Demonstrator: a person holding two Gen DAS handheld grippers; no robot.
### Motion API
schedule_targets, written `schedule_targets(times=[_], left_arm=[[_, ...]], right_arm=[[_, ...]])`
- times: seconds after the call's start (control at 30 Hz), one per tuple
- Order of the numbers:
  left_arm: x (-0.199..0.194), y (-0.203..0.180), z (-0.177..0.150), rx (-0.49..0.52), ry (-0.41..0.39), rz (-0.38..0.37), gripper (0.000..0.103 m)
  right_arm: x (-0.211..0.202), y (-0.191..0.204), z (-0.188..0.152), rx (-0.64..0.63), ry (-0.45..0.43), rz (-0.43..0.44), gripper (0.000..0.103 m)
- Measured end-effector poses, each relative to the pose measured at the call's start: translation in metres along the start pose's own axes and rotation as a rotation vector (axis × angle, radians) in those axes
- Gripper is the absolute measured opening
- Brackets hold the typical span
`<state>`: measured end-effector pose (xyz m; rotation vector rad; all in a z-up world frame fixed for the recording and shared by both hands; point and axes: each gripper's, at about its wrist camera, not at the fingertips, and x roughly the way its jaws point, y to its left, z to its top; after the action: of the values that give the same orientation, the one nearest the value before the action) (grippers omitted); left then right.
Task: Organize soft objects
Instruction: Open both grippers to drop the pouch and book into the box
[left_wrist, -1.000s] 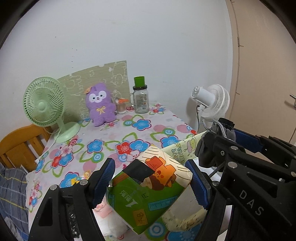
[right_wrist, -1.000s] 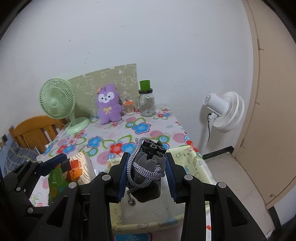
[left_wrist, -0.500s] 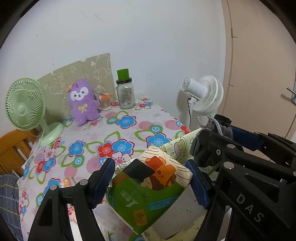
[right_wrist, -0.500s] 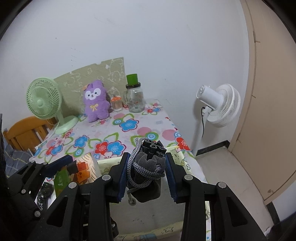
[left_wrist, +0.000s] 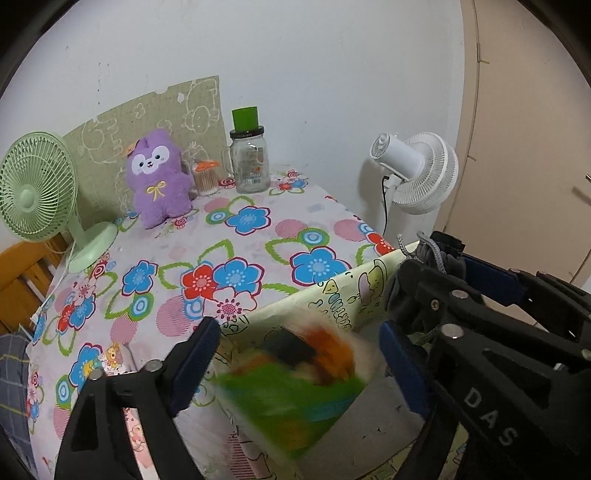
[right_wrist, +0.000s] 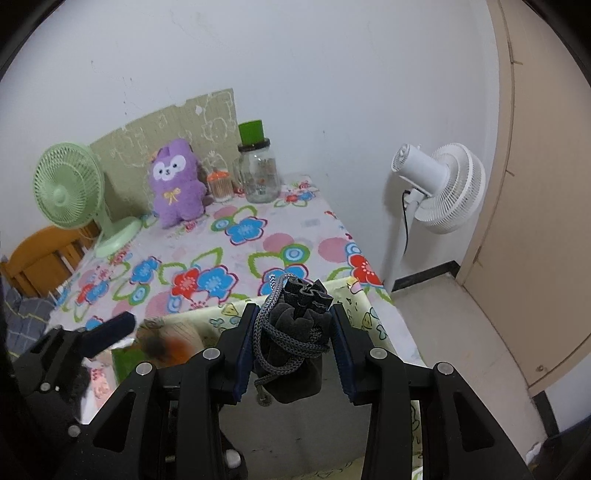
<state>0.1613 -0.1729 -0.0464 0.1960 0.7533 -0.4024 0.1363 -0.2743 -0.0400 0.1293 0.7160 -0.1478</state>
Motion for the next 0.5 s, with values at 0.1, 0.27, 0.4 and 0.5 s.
schedule_targets(times=[0.1,0.27,0.4,0.5], left_arm=[[0.001,0.000,0.001,0.002,0.001,-0.004,0.096],[0.001,-0.002,0.001,0.014,0.012,-0.010,0.100],[0.000,-0.003,0.001,0.019,0.012,-0.003,0.101],[-0.002,-0.003,0.000,0.024,0.013,0.003,0.102]], right_arm=[[0.008,0.000,0.000,0.000,0.029,0.015,0.050],[0.005,0.000,-0.001,-0.013,0.001,-0.015,0.075],[0.000,-0.001,-0.002,-0.022,-0.004,-0.027,0.079],[-0.003,-0.001,-0.003,-0.024,-0.007,-0.039,0.082]])
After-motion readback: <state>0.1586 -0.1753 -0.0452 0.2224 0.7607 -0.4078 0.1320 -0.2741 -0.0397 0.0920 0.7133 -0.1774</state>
